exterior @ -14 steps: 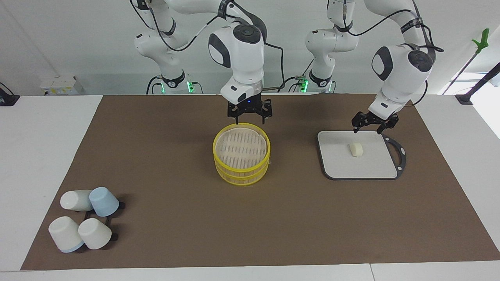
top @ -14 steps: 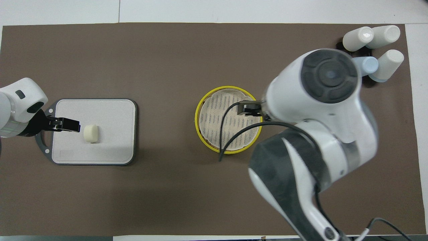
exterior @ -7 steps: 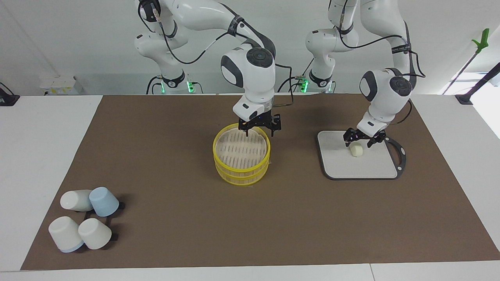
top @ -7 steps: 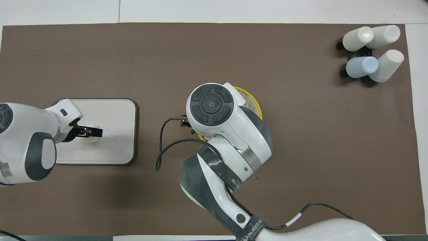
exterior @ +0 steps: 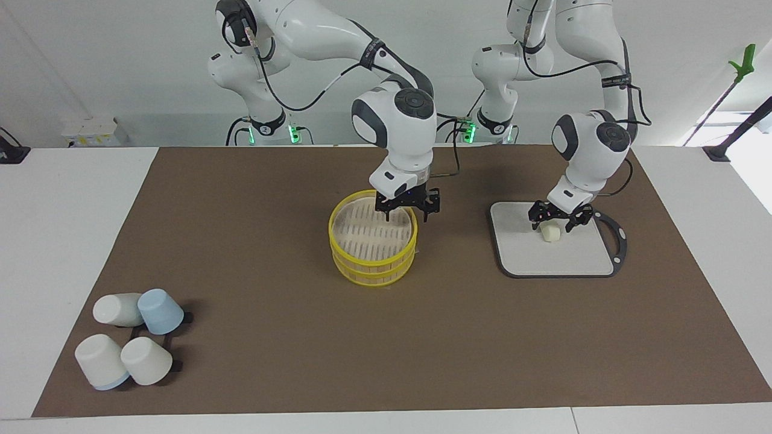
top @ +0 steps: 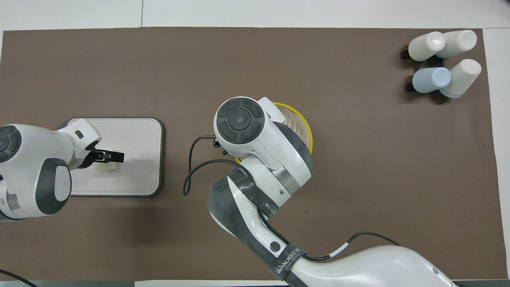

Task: Place bun in steamer
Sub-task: 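Grasp the steamer lid with the right gripper while the left gripper grasps the bun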

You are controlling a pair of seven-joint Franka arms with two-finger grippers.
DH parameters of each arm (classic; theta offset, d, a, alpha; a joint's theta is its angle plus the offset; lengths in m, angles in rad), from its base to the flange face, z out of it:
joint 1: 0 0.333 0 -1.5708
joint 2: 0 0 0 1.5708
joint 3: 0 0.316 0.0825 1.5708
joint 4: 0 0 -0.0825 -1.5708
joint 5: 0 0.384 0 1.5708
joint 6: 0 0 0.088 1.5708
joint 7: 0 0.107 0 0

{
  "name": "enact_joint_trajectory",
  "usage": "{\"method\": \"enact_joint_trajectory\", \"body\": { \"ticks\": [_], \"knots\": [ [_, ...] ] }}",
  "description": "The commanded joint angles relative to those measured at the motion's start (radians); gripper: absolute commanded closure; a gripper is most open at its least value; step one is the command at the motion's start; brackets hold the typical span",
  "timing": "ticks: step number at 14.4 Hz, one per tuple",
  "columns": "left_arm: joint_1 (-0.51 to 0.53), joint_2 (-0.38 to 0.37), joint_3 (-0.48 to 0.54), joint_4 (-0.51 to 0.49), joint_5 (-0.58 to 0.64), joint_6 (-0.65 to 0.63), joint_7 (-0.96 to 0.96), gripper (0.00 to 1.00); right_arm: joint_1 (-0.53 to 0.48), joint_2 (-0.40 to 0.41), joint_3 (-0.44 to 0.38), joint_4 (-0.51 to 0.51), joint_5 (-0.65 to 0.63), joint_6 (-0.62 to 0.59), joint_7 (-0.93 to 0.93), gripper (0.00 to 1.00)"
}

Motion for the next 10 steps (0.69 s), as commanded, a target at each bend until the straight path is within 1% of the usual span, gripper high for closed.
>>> {"method": "enact_joint_trajectory", "body": {
  "ticks": [1, 2, 3, 5, 6, 7, 8, 9, 10],
  "knots": [
    [0.018, 0.005, -0.003, -0.015, 0.017, 0.036, 0.039, 0.0, 0.025, 0.028, -0.009, 0.034, -0.02, -0.01, 0.028, 0.03],
    [0.016, 0.005, -0.003, -0.017, 0.017, 0.039, 0.039, 0.03, 0.042, 0.041, -0.012, 0.034, -0.028, -0.007, 0.046, 0.03],
    [0.016, 0.007, -0.003, -0.017, 0.017, 0.042, 0.039, 0.11, 0.043, 0.048, -0.012, 0.036, -0.046, -0.007, 0.057, 0.03],
    [0.016, 0.007, -0.003, -0.017, 0.016, 0.042, 0.035, 0.3, 0.043, 0.05, -0.01, 0.034, -0.054, -0.005, 0.06, 0.04],
    [0.016, 0.008, -0.003, -0.015, 0.014, 0.042, 0.032, 0.38, 0.043, 0.05, -0.01, 0.03, -0.053, -0.002, 0.062, 0.07],
    [0.016, 0.008, -0.003, -0.015, 0.013, 0.043, 0.03, 0.46, 0.043, 0.05, -0.009, 0.022, -0.053, 0.005, 0.07, 0.14],
    [0.016, 0.008, -0.003, -0.015, 0.011, 0.045, 0.028, 0.52, 0.042, 0.05, -0.009, 0.002, -0.054, 0.045, 0.079, 0.23],
    [0.016, 0.008, -0.003, -0.015, 0.01, 0.045, 0.028, 0.55, 0.042, 0.044, -0.009, -0.031, -0.054, 0.076, 0.096, 0.34],
    [0.016, 0.008, -0.003, -0.015, 0.007, 0.045, 0.028, 0.58, 0.042, 0.041, -0.009, -0.039, -0.054, 0.087, 0.102, 0.5]
  ]
}}
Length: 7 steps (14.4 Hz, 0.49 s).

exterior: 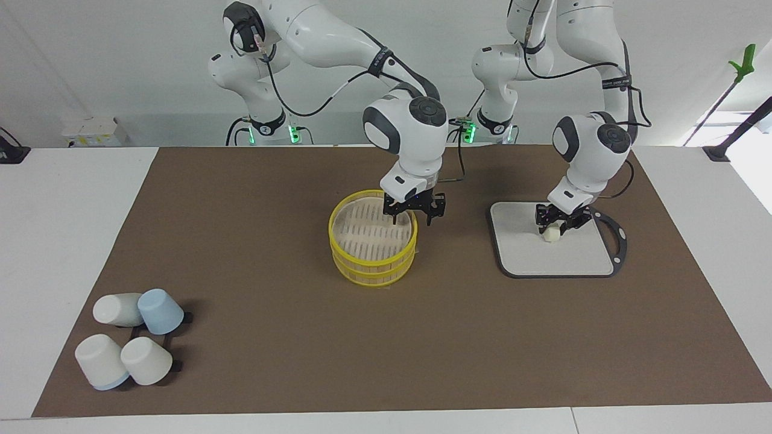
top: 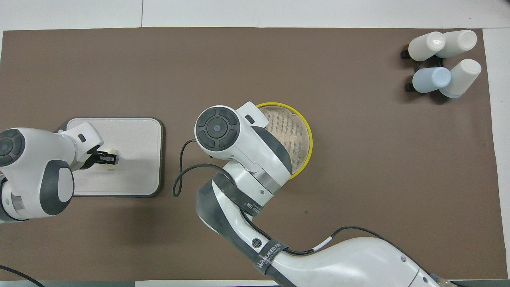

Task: Place bun in steamer
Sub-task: 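Grasp the steamer lid with the right gripper while the left gripper grasps the bun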

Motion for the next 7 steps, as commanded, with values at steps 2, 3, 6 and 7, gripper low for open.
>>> {"method": "enact_joint_trajectory", "body": {
  "ticks": [2, 3, 6, 7],
  "knots": [
    [0.013, 0.003, -0.005, -0.01, 0.004, 0.028, 0.003, 0.6, 0.003, -0.002, -0.003, -0.029, -0.019, 0.038, 0.04, 0.99],
    [0.013, 0.003, -0.005, -0.008, 0.004, 0.025, 0.003, 0.6, 0.003, -0.002, -0.003, -0.03, -0.022, 0.038, 0.036, 1.0],
    [0.013, 0.003, -0.005, -0.004, 0.004, 0.017, 0.001, 0.63, 0.002, -0.008, -0.005, 0.011, -0.05, -0.015, 0.029, 1.0],
    [0.013, 0.003, -0.005, -0.004, 0.004, 0.017, 0.0, 0.64, -0.006, -0.008, -0.003, 0.046, -0.048, -0.049, 0.026, 1.0]
  ]
}}
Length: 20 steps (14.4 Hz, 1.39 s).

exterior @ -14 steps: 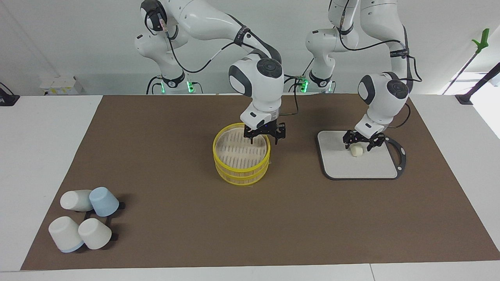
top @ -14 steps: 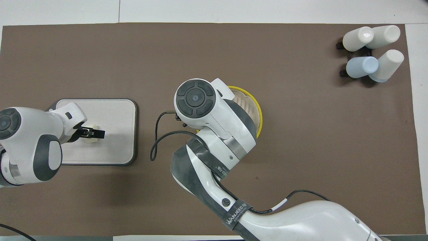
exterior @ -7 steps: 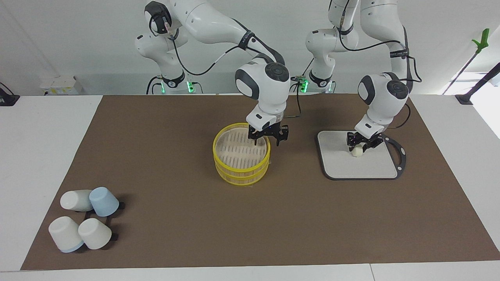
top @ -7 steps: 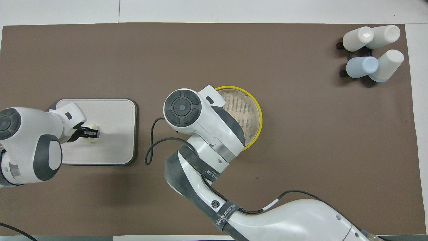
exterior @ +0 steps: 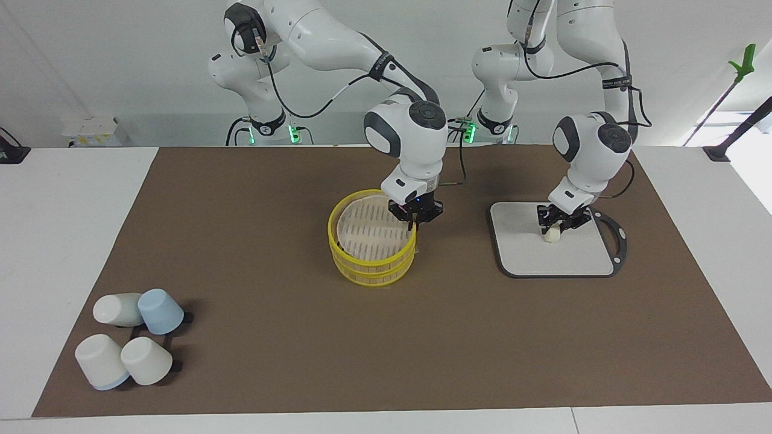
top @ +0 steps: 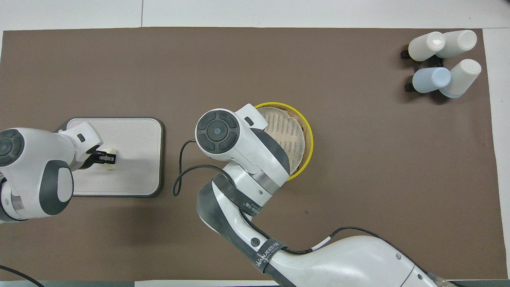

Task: Place bun in steamer
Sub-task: 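Lift the lid off with the right gripper while the left gripper lifts the bun, then carry the bun with the left gripper over the open steamer and lower it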

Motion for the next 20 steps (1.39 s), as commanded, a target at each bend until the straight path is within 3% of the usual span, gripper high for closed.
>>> {"method": "enact_joint_trajectory", "body": {
  "ticks": [1, 5, 7, 11, 13, 15, 18, 20],
  "knots": [
    [0.01, 0.003, -0.005, -0.002, 0.004, 0.015, -0.002, 0.65, -0.021, -0.017, -0.003, 0.058, -0.022, -0.095, -0.004, 1.0],
    [0.005, 0.003, -0.006, 0.034, 0.002, -0.04, -0.031, 0.7, -0.164, -0.115, 0.0, 0.071, -0.006, -0.17, -0.324, 1.0],
    [-0.013, 0.004, -0.009, 0.111, -0.034, -0.147, -0.083, 0.71, -0.242, -0.141, 0.0, 0.072, 0.002, -0.207, -0.512, 1.0],
    [-0.149, 0.056, -0.009, 0.411, -0.058, -0.463, -0.342, 0.71, -0.36, -0.159, 0.0, 0.062, 0.045, -0.245, -0.717, 1.0],
    [-0.25, 0.125, -0.009, 0.595, -0.082, -0.57, -0.535, 0.71, -0.388, -0.161, -0.002, 0.062, 0.045, -0.27, -0.745, 1.0],
    [-0.367, 0.166, -0.009, 0.692, -0.082, -0.569, -0.713, 0.71, -0.413, -0.161, -0.002, 0.059, 0.045, -0.267, -0.751, 1.0],
    [-0.526, 0.177, -0.009, 0.69, -0.084, -0.441, -0.865, 0.71, -0.451, -0.175, -0.002, 0.024, 0.045, -0.262, -0.812, 1.0],
    [-0.608, 0.225, -0.011, 0.682, -0.084, -0.34, -0.907, 0.71, -0.46, -0.182, -0.002, -0.004, 0.047, -0.258, -0.815, 1.0]
  ]
}}
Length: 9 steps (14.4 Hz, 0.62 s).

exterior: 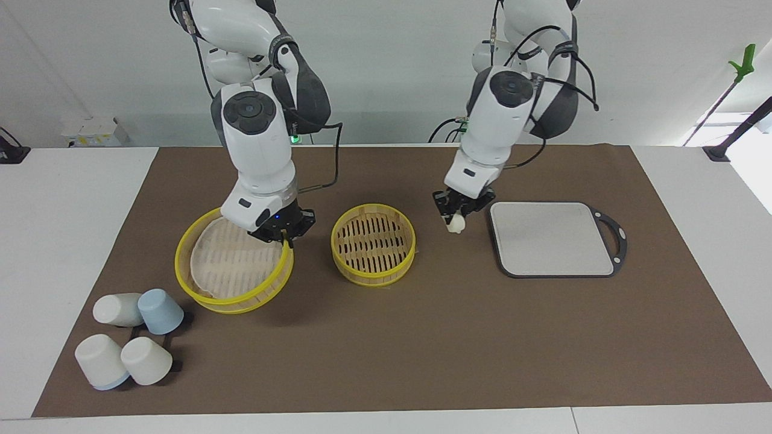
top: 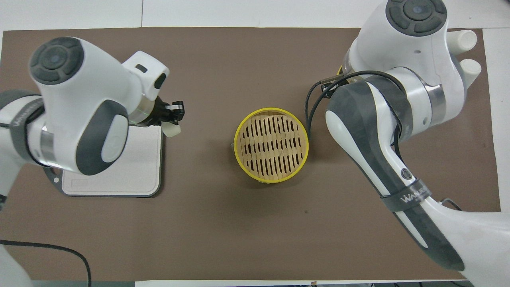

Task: Place bun in steamer
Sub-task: 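Carry the bun with the left gripper over the open steamer and lower it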

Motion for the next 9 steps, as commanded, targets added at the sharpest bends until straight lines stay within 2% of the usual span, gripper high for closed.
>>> {"method": "enact_joint_trajectory", "body": {
  "ticks": [1, 3, 9],
  "knots": [
    [-0.106, 0.074, 0.021, 0.012, -0.014, 0.102, -0.039, 0.71, -0.024, -0.04, 0.012, -0.056, 0.01, 0.005, -0.027, 1.0],
    [-0.166, 0.154, 0.024, 0.022, -0.003, 0.141, -0.052, 0.71, -0.036, -0.042, 0.014, -0.057, 0.01, 0.007, -0.027, 1.0],
    [-0.202, 0.252, 0.025, 0.01, 0.002, 0.256, -0.058, 0.71, -0.062, -0.062, 0.014, -0.116, 0.016, 0.037, -0.048, 1.0]
  ]
}}
